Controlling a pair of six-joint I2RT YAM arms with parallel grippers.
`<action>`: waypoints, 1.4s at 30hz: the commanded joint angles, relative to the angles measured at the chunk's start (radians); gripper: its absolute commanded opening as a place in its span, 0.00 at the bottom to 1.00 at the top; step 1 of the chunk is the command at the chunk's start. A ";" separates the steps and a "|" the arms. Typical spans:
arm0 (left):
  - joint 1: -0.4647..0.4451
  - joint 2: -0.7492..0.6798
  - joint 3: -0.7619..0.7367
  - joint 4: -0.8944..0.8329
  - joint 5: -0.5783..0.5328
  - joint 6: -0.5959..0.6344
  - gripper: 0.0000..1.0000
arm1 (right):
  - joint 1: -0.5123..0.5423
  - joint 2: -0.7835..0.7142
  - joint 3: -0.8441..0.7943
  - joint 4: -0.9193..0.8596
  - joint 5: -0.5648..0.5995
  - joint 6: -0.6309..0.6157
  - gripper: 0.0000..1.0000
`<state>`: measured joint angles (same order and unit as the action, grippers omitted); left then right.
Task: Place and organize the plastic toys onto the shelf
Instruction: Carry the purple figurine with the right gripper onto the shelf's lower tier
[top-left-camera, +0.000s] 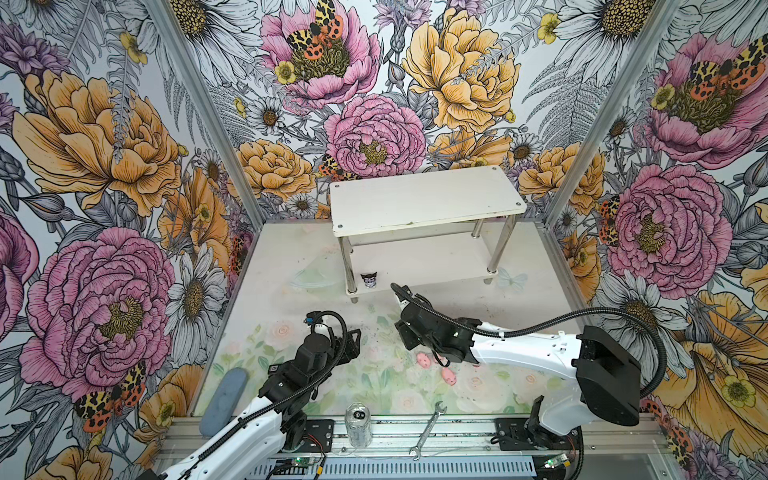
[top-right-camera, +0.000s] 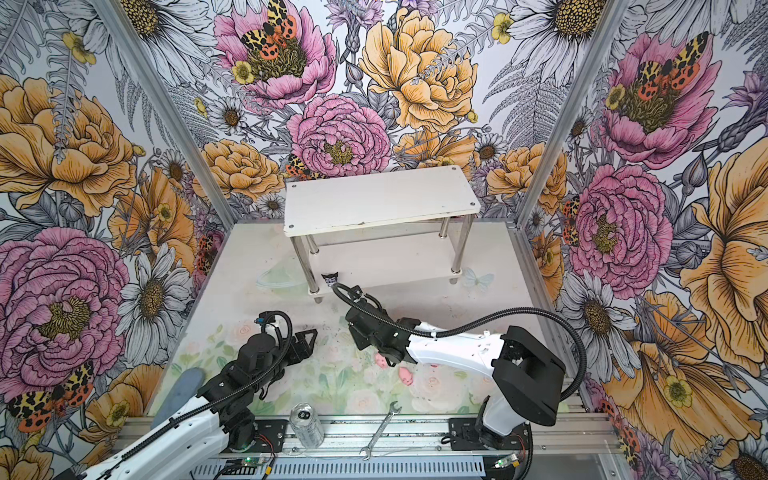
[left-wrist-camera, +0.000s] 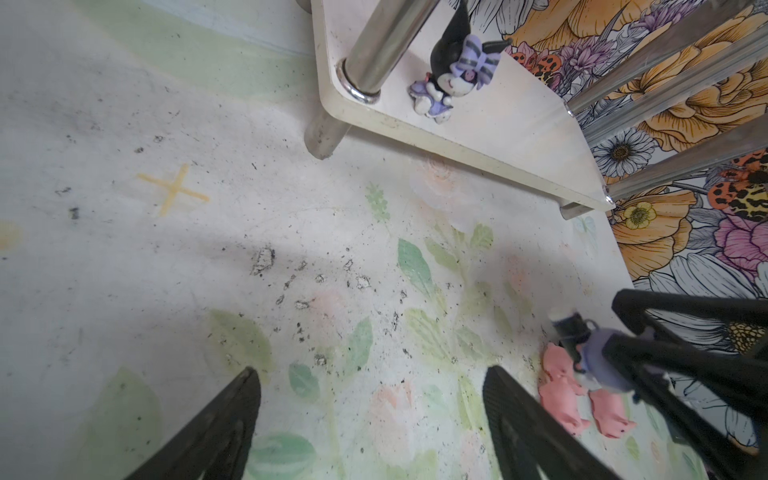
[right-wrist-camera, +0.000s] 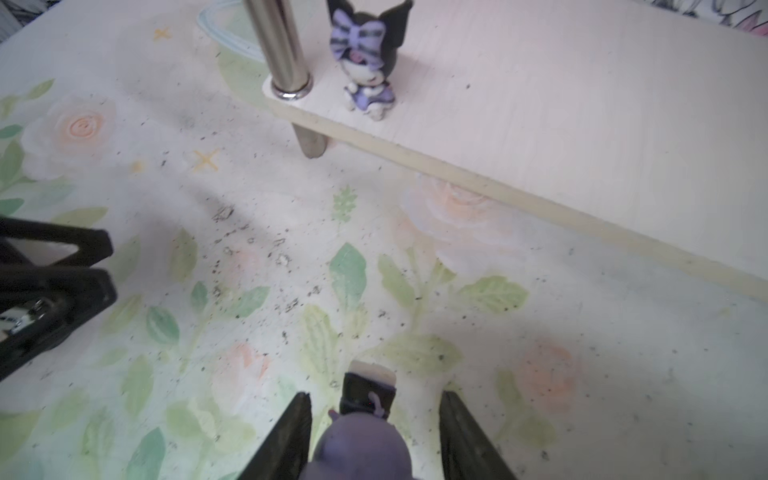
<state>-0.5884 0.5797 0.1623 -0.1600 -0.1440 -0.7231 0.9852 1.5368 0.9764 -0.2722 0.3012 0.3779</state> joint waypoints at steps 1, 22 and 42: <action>0.010 -0.009 -0.002 -0.005 0.000 0.025 0.86 | -0.071 -0.006 0.059 -0.059 0.040 -0.160 0.18; 0.038 -0.038 -0.023 -0.042 -0.019 0.019 0.86 | -0.299 0.324 0.430 -0.079 -0.076 -0.408 0.13; 0.049 -0.024 -0.023 -0.032 -0.008 0.017 0.86 | -0.314 0.435 0.501 -0.079 0.026 -0.261 0.12</action>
<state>-0.5510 0.5526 0.1520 -0.1902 -0.1474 -0.7235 0.6762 1.9476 1.4498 -0.3595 0.3035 0.0822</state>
